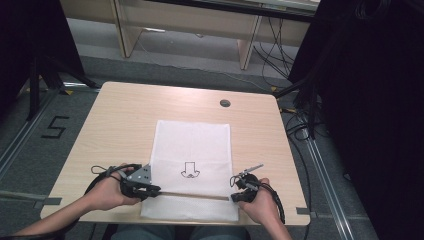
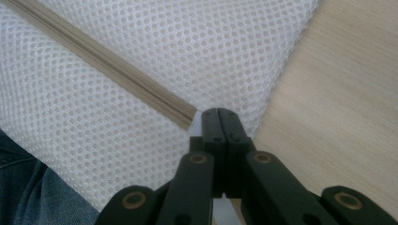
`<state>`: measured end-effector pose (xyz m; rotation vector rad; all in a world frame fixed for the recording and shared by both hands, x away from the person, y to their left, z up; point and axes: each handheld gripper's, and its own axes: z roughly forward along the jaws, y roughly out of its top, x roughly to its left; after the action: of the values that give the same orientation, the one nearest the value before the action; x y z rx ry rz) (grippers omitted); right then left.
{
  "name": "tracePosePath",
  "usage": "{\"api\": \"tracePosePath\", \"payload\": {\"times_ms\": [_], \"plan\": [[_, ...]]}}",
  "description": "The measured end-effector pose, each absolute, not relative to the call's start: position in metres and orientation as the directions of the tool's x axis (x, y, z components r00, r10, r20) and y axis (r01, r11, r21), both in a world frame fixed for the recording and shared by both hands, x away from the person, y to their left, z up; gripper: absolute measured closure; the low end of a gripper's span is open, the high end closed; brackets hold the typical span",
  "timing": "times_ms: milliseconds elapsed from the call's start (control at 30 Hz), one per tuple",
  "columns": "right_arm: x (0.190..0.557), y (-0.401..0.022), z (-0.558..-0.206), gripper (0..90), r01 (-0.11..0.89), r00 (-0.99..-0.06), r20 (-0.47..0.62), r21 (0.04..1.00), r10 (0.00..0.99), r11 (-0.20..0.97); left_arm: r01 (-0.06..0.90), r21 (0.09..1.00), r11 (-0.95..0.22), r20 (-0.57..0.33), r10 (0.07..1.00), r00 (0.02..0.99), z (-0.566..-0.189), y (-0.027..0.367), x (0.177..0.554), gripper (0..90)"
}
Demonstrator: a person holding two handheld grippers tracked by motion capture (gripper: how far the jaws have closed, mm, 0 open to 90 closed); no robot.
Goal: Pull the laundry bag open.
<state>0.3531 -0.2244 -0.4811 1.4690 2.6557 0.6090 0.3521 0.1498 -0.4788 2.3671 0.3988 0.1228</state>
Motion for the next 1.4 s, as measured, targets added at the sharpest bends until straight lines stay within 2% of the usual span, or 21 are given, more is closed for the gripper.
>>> {"api": "tracePosePath", "payload": {"times_ms": [233, 267, 367, 400, 433, 467, 600, 833, 900, 967, 1033, 1100, 1133, 1233, 1400], "plan": [[0.353, -0.224, -0.481, 90.0, 0.807, -0.548, 0.156, 0.355, 0.822, 0.471, 0.313, 0.671, -0.672, -0.053, 0.378, 0.924, -0.484, 0.178, 0.351, 82.4], [0.353, -0.224, -0.481, 90.0, 0.807, -0.548, 0.156, 0.357, 0.822, 0.47, 0.301, 0.655, -0.693, -0.021, 0.381, 0.924, -0.484, 0.182, 0.351, 82.4], [0.353, -0.224, -0.481, 90.0, 0.805, -0.549, 0.146, 0.359, 0.823, 0.473, 0.312, 0.625, -0.716, -0.01, 0.392, 0.92, -0.488, 0.194, 0.353, 82.5], [0.353, -0.224, -0.481, 90.0, 0.805, -0.549, 0.146, 0.359, 0.823, 0.472, 0.335, 0.641, -0.69, -0.044, 0.403, 0.914, -0.49, 0.2, 0.354, 82.4], [0.353, -0.224, -0.481, 90.0, 0.811, -0.54, 0.146, 0.354, 0.829, 0.466, 0.374, 0.665, -0.647, -0.083, 0.433, 0.897, -0.492, 0.2, 0.351, 82.4], [0.351, -0.222, -0.48, 90.0, 0.833, -0.513, 0.17, 0.337, 0.842, 0.439, 0.361, 0.657, -0.662, -0.068, 0.425, 0.903, -0.491, 0.2, 0.35, 82.4], [0.353, -0.225, -0.482, 90.0, 0.798, -0.557, 0.145, 0.366, 0.818, 0.478, 0.377, 0.647, -0.663, -0.065, 0.444, 0.894, -0.491, 0.198, 0.352, 82.4], [0.353, -0.225, -0.482, 90.0, 0.798, -0.557, 0.151, 0.369, 0.817, 0.476, 0.385, 0.657, -0.649, -0.078, 0.449, 0.89, -0.492, 0.2, 0.351, 82.3], [0.354, -0.226, -0.482, 90.0, 0.797, -0.558, 0.149, 0.371, 0.816, 0.477, 0.416, 0.668, -0.617, -0.129, 0.455, 0.881, -0.494, 0.201, 0.349, 82.0], [0.353, -0.226, -0.482, 90.0, 0.796, -0.559, 0.149, 0.372, 0.815, 0.478, 0.409, 0.676, -0.613, -0.111, 0.464, 0.879, -0.495, 0.205, 0.349, 80.6], [0.351, -0.226, -0.48, 86.3, 0.797, -0.559, 0.149, 0.369, 0.816, 0.479, 0.375, 0.701, -0.607, -0.054, 0.478, 0.876, -0.493, 0.21, 0.349, 70.7], [0.35, -0.224, -0.476, 73.4, 0.795, -0.552, 0.16, 0.395, 0.818, 0.46, 0.399, 0.771, -0.497, -0.101, 0.522, 0.847, -0.488, 0.216, 0.349, 54.2], [0.348, -0.225, -0.473, 74.1, 0.782, -0.56, 0.157, 0.424, 0.813, 0.457, 0.403, 0.792, -0.459, -0.118, 0.532, 0.838, -0.485, 0.218, 0.349, 49.5], [0.347, -0.228, -0.465, 70.3, 0.762, -0.56, 0.142, 0.475, 0.817, 0.44, 0.408, 0.837, -0.365, -0.148, 0.568, 0.81, -0.48, 0.223, 0.348, 40.5], [0.346, -0.232, -0.463, 65.2, 0.763, -0.546, 0.147, 0.493, 0.825, 0.417, 0.415, 0.831, -0.371, -0.135, 0.588, 0.798, -0.481, 0.227, 0.348, 32.3]]}}
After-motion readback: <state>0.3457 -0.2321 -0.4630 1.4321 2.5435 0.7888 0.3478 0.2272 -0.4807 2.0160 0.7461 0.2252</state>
